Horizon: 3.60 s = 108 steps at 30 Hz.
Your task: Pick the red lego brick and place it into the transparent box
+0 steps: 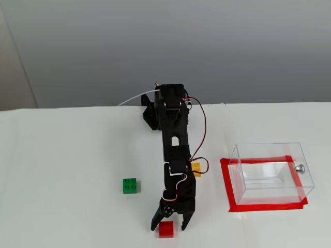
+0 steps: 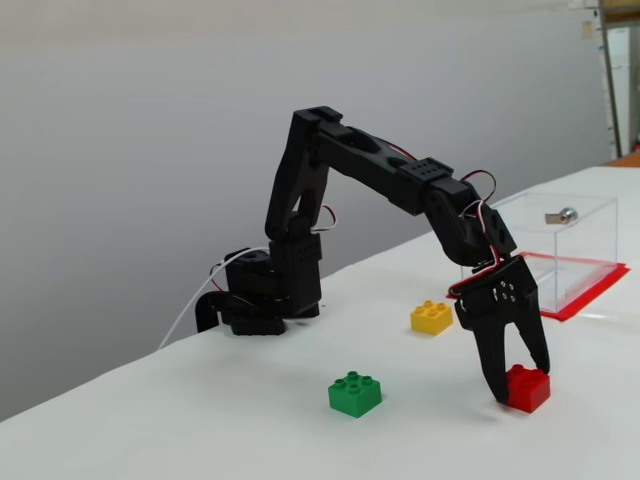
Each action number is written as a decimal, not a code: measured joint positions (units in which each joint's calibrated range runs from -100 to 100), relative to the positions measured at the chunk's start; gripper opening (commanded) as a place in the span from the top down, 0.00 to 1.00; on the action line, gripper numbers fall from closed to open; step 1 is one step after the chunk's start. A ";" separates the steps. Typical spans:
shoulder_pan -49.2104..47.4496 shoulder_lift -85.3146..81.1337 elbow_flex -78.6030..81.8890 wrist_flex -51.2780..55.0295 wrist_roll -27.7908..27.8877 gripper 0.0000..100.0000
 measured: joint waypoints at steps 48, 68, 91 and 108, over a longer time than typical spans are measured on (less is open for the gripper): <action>4.17 -18.69 0.09 9.17 2.98 0.89; -1.07 -33.07 -2.91 20.65 2.88 0.89; -37.71 -33.74 -9.44 22.96 2.98 0.89; -58.33 -32.98 -9.44 22.96 2.98 0.89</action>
